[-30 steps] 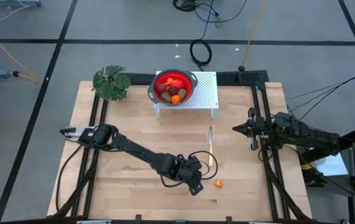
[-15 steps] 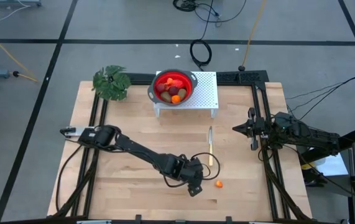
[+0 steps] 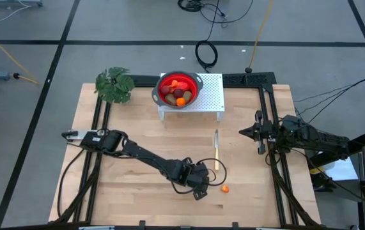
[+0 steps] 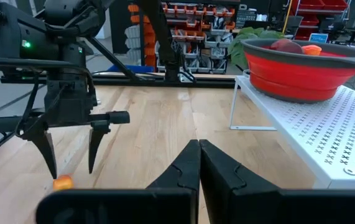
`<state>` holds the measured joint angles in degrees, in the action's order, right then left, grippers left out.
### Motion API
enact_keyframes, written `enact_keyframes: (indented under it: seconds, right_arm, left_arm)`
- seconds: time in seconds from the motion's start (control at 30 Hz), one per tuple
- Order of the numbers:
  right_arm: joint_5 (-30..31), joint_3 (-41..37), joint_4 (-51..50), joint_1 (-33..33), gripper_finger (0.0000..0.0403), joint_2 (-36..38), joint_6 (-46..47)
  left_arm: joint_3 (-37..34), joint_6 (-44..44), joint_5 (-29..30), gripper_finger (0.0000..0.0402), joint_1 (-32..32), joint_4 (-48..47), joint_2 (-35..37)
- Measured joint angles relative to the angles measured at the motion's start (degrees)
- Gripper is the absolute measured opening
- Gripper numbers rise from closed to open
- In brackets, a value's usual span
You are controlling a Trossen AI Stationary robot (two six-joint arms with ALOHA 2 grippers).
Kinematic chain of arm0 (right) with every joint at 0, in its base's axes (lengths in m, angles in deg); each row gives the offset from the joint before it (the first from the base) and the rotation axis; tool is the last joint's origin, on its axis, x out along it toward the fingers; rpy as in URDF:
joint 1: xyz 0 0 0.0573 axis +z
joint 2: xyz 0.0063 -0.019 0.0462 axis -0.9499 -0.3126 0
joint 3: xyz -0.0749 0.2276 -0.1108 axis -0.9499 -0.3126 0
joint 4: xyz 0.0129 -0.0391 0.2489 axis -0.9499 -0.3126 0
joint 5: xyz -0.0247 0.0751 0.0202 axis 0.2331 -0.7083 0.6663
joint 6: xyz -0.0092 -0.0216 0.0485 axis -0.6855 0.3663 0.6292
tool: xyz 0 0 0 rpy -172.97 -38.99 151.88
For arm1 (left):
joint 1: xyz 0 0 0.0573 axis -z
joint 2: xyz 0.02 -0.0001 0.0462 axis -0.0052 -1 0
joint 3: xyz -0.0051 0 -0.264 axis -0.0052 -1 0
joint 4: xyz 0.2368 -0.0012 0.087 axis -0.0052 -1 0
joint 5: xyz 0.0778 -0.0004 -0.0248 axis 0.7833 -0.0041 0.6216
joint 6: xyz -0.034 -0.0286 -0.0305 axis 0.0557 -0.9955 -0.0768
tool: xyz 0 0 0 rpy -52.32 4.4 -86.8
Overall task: Pick & Place Fruit
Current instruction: Put the orange pear into the red strainer bowl on the shelf
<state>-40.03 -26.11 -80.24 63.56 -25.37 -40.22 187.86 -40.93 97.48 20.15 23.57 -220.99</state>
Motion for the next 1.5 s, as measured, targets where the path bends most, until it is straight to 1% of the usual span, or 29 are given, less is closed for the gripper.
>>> enact_keyframes:
  seconds: [0.17,0.4,0.6,0.7,0.8,1.17,1.37,1.43,1.5]
  right_arm:
    - [0.00,0.00,0.00,0.02,0.0000,0.00,0.02]
    - [0.00,0.00,0.00,0.00,0.0000,0.00,0.02]
    - [-0.02,0.00,-0.11,0.02,0.0000,0.02,0.02]
    - [0.01,0.00,-0.12,0.02,0.0000,0.02,0.04]
    - [0.02,0.00,-0.19,0.02,0.0000,0.00,0.04]
    - [0.04,0.00,-0.42,0.02,0.0000,0.00,0.04]
    - [0.00,0.00,-0.44,0.02,0.0000,0.02,0.04]
    - [0.02,0.00,-0.42,0.02,0.0000,0.01,0.04]
    - [0.00,0.00,-0.43,0.00,0.0000,0.00,0.04]
  left_arm:
    - [0.00,0.42,-0.98,0.0231,-0.09,1.59,0.00]
    - [0.00,3.32,-1.03,0.0230,0.53,4.27,0.02]
    - [0.00,3.62,-1.92,0.0230,0.93,5.24,-2.25]
    - [-0.09,2.60,-1.08,0.0230,0.93,3.29,-2.38]
    - [0.03,2.98,0.24,0.0230,0.82,4.04,-2.40]
    - [0.02,6.23,-1.06,0.0229,0.90,3.24,-3.34]
    - [0.02,5.92,-0.92,0.0229,0.78,3.08,-3.34]
    - [0.02,5.91,-0.84,0.0225,0.78,3.07,-3.34]
    - [0.02,5.79,-0.49,0.0212,0.78,3.02,-3.34]
